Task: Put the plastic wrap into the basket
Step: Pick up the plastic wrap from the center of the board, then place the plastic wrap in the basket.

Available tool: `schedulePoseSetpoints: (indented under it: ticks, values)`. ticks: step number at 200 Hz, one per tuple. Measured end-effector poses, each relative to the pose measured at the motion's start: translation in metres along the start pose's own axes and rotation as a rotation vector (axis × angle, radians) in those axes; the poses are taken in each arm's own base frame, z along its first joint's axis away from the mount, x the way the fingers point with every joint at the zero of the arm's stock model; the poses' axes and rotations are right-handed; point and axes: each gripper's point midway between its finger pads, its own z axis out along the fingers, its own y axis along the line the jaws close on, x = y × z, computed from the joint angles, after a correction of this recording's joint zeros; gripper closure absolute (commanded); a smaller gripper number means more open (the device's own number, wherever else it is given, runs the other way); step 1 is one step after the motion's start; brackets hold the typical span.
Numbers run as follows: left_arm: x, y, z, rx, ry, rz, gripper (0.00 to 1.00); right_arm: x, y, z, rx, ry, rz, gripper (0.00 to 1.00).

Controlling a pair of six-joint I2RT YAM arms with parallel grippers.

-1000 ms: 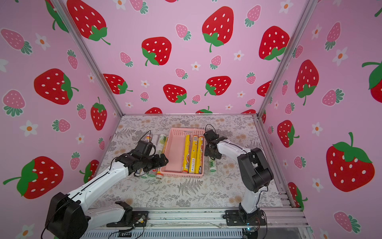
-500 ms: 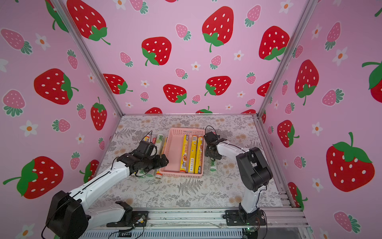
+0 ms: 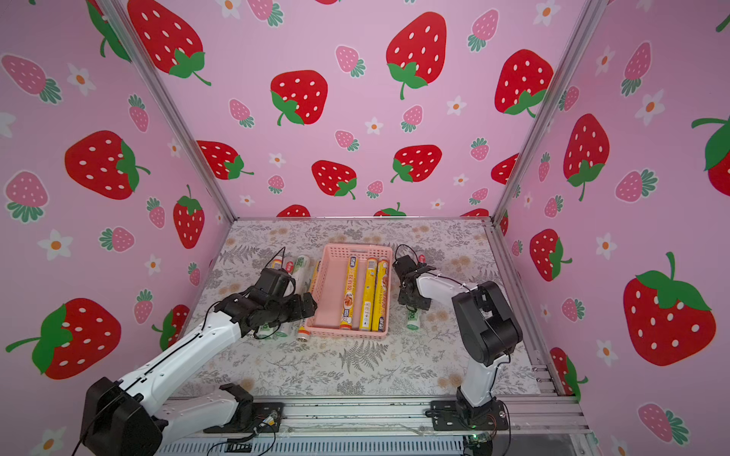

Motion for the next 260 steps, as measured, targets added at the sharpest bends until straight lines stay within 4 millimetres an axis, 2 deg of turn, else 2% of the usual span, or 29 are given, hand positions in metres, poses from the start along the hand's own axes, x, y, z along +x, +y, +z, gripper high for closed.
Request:
schedulePoseSetpoints:
  ticks: [31,64,84,105,132,145,161,185,212,260]
  values:
    - [-0.025,0.023,-0.011,-0.074,-0.063,-0.025,0.0,0.001,-0.002,-0.001,-0.004,-0.006,0.004,0.66]
    - [-0.043,0.054,-0.016,-0.141,-0.099,-0.074,0.0,0.004,-0.012,-0.017,0.001,-0.003,0.004,0.73]
    - [-0.048,0.067,-0.018,-0.161,-0.11,-0.106,0.0,0.001,-0.019,-0.041,-0.016,-0.025,0.012,0.75]
    - [-0.052,0.076,-0.021,-0.17,-0.122,-0.138,0.0,-0.01,-0.023,-0.076,-0.053,-0.073,0.028,0.77]
    - [-0.053,0.073,-0.023,-0.142,-0.123,-0.151,0.0,-0.029,-0.014,-0.124,-0.124,-0.151,0.035,0.77]
    - [-0.053,0.069,-0.023,-0.119,-0.121,-0.16,0.0,-0.035,-0.002,-0.144,-0.163,-0.182,0.023,0.78]
    - [-0.051,0.064,-0.022,-0.091,-0.114,-0.173,0.01,-0.035,0.021,-0.164,-0.224,-0.201,-0.009,0.78]
    - [-0.047,0.059,-0.019,-0.051,-0.098,-0.193,0.02,-0.029,0.059,-0.179,-0.291,-0.191,-0.057,0.78]
    - [-0.039,0.052,-0.017,0.0,-0.08,-0.213,0.02,-0.019,0.104,-0.174,-0.349,-0.15,-0.086,0.78]
    - [-0.034,0.043,-0.019,0.052,-0.079,-0.224,0.02,0.008,0.172,-0.14,-0.397,-0.046,-0.105,0.78]
